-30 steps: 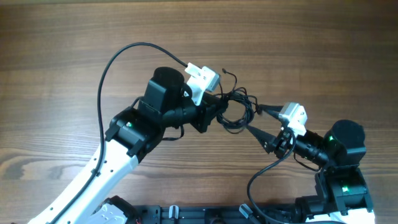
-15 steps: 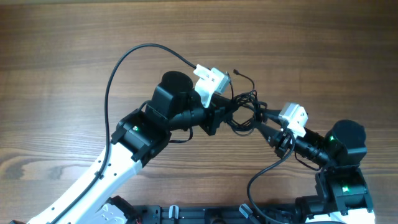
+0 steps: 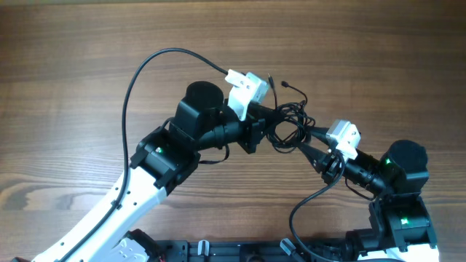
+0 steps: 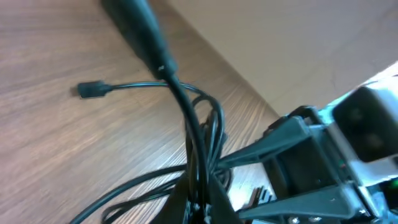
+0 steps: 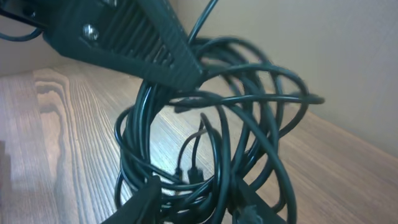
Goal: Untangle cables
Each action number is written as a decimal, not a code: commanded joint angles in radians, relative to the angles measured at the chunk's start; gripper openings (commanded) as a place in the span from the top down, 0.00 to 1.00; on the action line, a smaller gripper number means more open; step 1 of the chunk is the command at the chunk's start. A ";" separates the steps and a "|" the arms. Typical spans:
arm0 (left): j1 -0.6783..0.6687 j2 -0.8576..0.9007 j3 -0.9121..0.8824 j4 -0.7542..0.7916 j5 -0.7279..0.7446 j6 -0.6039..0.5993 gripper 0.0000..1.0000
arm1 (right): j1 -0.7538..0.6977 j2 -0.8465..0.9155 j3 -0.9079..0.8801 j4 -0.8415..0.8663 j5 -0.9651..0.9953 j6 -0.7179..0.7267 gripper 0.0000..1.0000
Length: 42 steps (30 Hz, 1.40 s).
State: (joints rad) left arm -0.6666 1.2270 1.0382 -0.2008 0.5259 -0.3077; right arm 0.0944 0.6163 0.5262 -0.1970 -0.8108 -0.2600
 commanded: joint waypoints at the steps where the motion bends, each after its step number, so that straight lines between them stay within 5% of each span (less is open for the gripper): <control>1: -0.003 -0.006 0.009 0.090 0.077 -0.045 0.96 | 0.003 -0.005 0.006 -0.006 -0.022 -0.001 0.71; 4: -0.003 -0.006 0.009 0.097 0.090 -0.045 0.96 | 0.003 -0.005 0.006 -0.006 -0.022 0.001 0.96; 9: -0.003 -0.006 0.009 0.096 0.084 -0.047 0.96 | 0.003 -0.005 0.006 -0.002 -0.045 0.001 0.96; 16: -0.003 -0.006 0.009 -0.050 -0.395 -0.390 0.96 | 0.003 -0.005 0.006 0.097 -0.090 0.167 0.96; 19: -0.002 -0.006 0.009 -0.090 -0.457 -0.445 0.96 | 0.003 -0.005 0.006 0.154 -0.082 0.198 0.96; 29: 0.036 -0.012 0.009 -0.114 -0.444 -0.533 0.96 | 0.003 -0.005 0.006 0.118 0.419 0.507 0.96; 31: 0.035 -0.017 0.009 -0.099 -0.418 -0.430 0.96 | 0.003 -0.005 0.006 0.063 0.418 0.507 0.56; 34: 0.036 -0.017 0.009 -0.092 -0.380 -0.233 0.96 | 0.003 -0.005 0.006 0.055 0.351 0.451 0.25; 38: 0.029 -0.017 0.009 -0.066 -0.270 -0.087 0.96 | 0.003 -0.005 0.006 0.070 0.207 0.333 0.15; 42: 0.029 -0.017 0.009 -0.038 -0.213 -0.088 0.96 | 0.003 -0.005 0.006 0.089 0.084 0.282 0.16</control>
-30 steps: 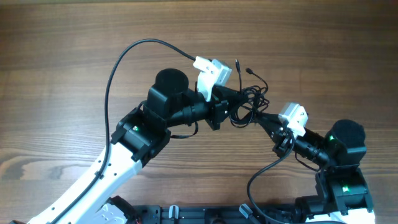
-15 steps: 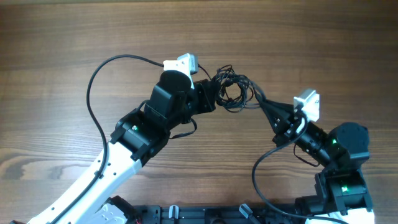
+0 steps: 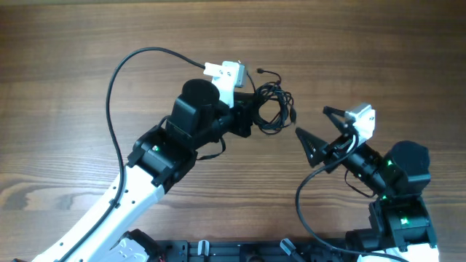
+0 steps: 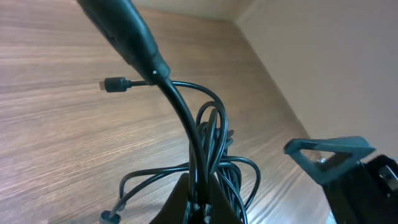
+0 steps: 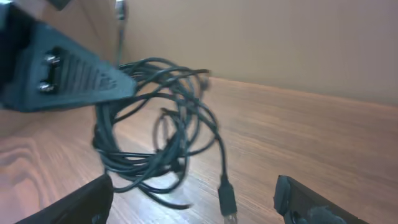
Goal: Untangle cables
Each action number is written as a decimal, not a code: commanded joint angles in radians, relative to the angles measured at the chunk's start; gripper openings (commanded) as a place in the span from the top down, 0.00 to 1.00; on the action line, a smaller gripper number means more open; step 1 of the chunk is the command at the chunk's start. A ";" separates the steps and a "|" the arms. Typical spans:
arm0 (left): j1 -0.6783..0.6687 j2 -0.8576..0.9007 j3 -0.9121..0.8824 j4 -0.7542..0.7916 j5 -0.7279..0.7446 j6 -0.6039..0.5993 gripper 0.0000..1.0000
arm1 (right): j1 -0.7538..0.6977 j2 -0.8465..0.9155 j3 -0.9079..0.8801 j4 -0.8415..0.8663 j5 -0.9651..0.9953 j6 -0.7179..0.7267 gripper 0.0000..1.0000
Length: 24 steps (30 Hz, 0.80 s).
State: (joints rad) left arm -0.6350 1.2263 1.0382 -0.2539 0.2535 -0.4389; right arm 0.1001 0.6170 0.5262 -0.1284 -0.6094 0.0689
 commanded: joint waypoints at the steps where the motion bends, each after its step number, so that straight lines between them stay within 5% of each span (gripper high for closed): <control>1: -0.003 -0.016 0.009 0.025 0.083 0.043 0.96 | -0.002 -0.005 0.006 0.031 -0.145 -0.047 0.18; 11: -0.092 -0.016 0.009 0.124 0.150 0.095 0.96 | -0.002 -0.005 0.006 0.060 -0.283 -0.142 0.62; 12: -0.092 -0.016 0.009 0.126 0.150 0.095 0.96 | -0.002 -0.005 0.006 0.060 -0.283 -0.148 0.69; 13: -0.092 -0.016 0.009 0.131 0.150 0.095 0.96 | -0.002 -0.005 0.006 0.060 -0.284 -0.147 0.88; 17: -0.092 -0.016 0.009 0.141 0.151 0.095 0.96 | -0.002 -0.005 0.006 0.060 -0.282 -0.148 0.89; 20: -0.092 -0.016 0.009 0.144 0.156 0.095 0.96 | -0.002 -0.005 0.006 0.059 -0.264 -0.148 0.79; 24: -0.092 -0.016 0.009 0.146 0.153 0.095 0.96 | -0.002 -0.005 0.006 0.059 -0.248 -0.146 0.96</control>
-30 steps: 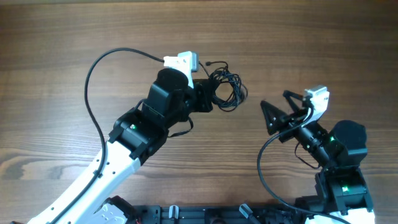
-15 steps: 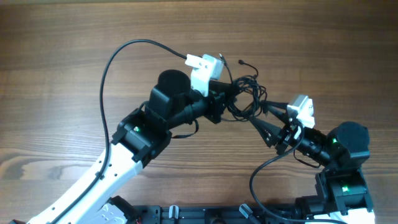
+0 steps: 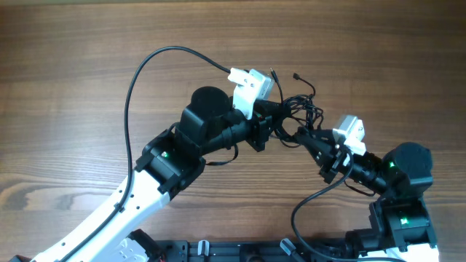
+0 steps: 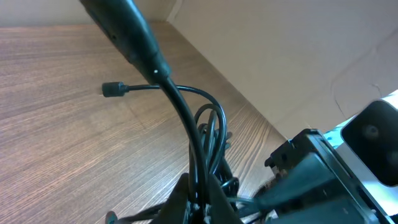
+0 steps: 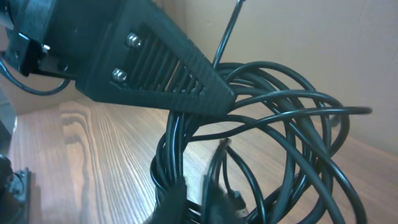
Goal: Untangle cables
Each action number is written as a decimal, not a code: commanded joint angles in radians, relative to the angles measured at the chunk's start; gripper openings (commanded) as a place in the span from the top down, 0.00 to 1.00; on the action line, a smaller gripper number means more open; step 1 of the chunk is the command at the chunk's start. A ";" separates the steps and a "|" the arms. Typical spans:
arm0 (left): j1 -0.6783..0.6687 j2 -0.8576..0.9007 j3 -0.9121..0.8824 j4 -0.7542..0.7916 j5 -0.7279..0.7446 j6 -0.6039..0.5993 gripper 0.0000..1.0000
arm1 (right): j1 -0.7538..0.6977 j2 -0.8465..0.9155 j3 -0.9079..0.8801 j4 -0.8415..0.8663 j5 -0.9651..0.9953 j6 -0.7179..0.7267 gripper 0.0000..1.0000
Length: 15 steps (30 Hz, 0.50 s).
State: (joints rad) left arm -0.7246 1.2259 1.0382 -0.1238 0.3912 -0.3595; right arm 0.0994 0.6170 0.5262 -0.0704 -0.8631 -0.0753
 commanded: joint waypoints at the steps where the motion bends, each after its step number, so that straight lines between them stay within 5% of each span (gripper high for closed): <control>1: -0.002 -0.016 0.009 0.017 0.008 0.013 0.96 | -0.002 -0.005 0.006 0.001 0.006 0.000 0.96; 7: -0.002 -0.016 0.009 -0.008 -0.177 -0.058 0.96 | -0.002 -0.005 0.006 0.004 0.010 0.063 0.96; 15: -0.002 -0.016 0.009 -0.031 -0.238 -0.096 0.96 | -0.002 -0.006 0.006 -0.002 0.504 0.414 0.96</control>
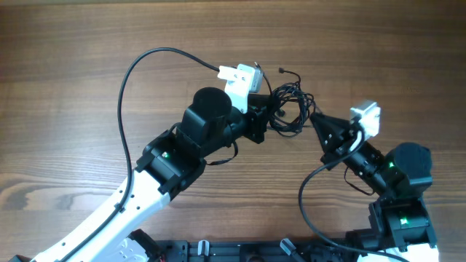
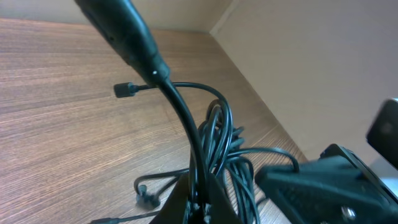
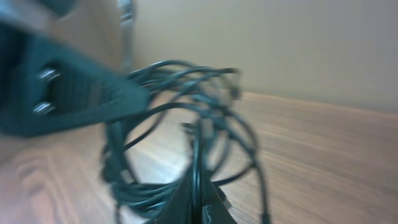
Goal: Untangle cables
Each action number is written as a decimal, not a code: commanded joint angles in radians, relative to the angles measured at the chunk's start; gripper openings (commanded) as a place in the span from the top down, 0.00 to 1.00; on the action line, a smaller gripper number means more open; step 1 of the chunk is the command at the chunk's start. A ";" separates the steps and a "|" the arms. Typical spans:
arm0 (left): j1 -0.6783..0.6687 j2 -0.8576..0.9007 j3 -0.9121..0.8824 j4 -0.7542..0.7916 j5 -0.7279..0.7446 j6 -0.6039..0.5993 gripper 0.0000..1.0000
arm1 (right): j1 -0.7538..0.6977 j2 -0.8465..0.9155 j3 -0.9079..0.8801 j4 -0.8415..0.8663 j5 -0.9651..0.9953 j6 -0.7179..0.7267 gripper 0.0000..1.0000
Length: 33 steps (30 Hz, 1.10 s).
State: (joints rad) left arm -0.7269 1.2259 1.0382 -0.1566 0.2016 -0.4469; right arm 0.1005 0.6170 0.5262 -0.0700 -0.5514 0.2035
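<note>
A tangled bundle of thin black cable [image 1: 288,110] hangs between my two arms above the wooden table [image 1: 73,73]. My left gripper [image 1: 266,118] is shut on strands at the bundle's left side; in the left wrist view those strands [image 2: 202,155] rise straight out of its jaws [image 2: 200,202]. My right gripper [image 1: 314,122] is shut on a strand at the bundle's right side, seen as one upright cable [image 3: 196,162] running into its tip [image 3: 194,198]. A loose plug end [image 2: 126,89] sticks out to the left, another [image 1: 282,70] at the top.
A thick black cable [image 1: 138,65] from the left wrist camera arcs over the table at the upper left. The right arm's own cable [image 1: 306,196] loops down toward the base at the front edge.
Both grippers have shifted a little toward the far side with the bundle. The right gripper now sits at the bundle's right edge, shut on a single strand, and the bundle looks more stretched.
At first both grippers were in the bundle, close together. Then the right gripper stood open and apart from the bundle, which the left held alone. Then the right gripper was back in the loops, and now it is shut on a strand.
</note>
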 commanded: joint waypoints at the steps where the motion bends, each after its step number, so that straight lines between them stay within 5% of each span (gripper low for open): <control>1: 0.000 -0.016 0.009 -0.002 -0.075 -0.032 0.96 | -0.003 -0.006 0.006 -0.011 0.238 0.180 0.96; 6: 0.000 -0.016 0.009 -0.037 -0.200 -0.146 0.96 | -0.003 -0.005 0.006 -0.129 0.402 0.340 0.96; 17: 0.000 -0.016 0.009 -0.030 -0.301 -0.429 0.96 | -0.003 -0.005 0.006 -0.280 0.332 0.665 0.96; 19: 0.000 -0.016 0.009 -0.031 -0.301 -0.429 0.96 | -0.003 -0.005 0.006 -0.288 0.333 0.664 0.94; 20: 0.000 -0.016 0.009 -0.030 -0.300 -0.429 0.96 | -0.003 -0.005 0.006 -0.288 0.333 0.664 0.81; 27: 0.000 -0.016 0.009 -0.031 -0.298 -0.409 0.96 | -0.003 -0.005 0.006 -0.284 0.323 0.658 0.52; 29: 0.000 -0.016 0.009 -0.029 -0.249 -0.293 0.96 | -0.003 -0.005 0.006 -0.215 0.265 0.554 0.40; 33: 0.000 -0.016 0.009 0.040 -0.016 -0.056 0.96 | -0.003 -0.005 0.006 -0.024 0.008 0.283 0.37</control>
State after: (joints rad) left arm -0.7300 1.2266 1.0378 -0.1638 0.0010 -0.6987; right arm 0.1009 0.6163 0.5274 -0.1417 -0.3767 0.6476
